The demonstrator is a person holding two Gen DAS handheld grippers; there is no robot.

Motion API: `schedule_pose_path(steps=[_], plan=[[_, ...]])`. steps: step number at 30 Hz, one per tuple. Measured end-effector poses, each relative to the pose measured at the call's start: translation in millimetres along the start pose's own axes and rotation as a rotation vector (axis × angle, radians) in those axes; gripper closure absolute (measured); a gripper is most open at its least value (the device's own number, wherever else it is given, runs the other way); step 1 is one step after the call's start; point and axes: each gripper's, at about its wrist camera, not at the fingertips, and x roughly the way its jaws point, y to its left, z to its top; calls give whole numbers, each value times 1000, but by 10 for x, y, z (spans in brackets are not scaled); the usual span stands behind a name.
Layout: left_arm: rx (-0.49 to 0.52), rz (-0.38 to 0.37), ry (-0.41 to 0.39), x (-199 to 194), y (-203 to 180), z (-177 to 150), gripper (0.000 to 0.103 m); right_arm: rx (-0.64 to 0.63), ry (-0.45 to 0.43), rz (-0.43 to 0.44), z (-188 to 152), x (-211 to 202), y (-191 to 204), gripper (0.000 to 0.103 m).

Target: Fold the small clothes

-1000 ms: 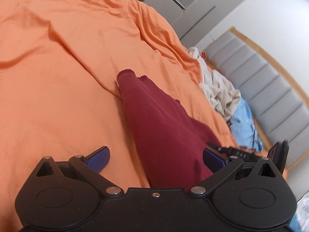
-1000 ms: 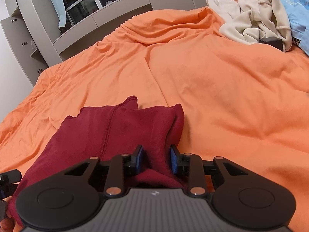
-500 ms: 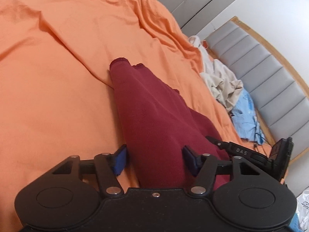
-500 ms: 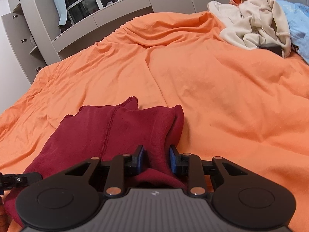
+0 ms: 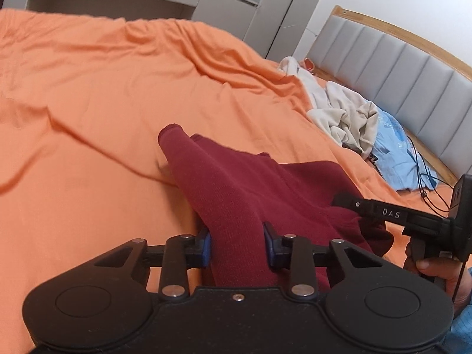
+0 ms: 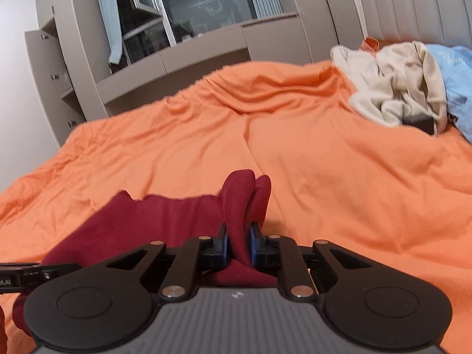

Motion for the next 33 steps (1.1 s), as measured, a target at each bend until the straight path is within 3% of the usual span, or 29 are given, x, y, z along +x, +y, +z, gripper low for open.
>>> schedule_pose_path(steps=[5,16,24,33], plan=[[26,-2,-24,-127,-28,68,71,-12,-60,46,67,-70,196,88],[117,137,-176,-758,161,184,72,-121,-158,204,126,194,977,88],[126,278,-206,-1000,444,269,72,-214,-121,230,-2,539,1378,88],[130,347,-99,-730,670,94,71,-218,10,130,-269,807,1303,88]])
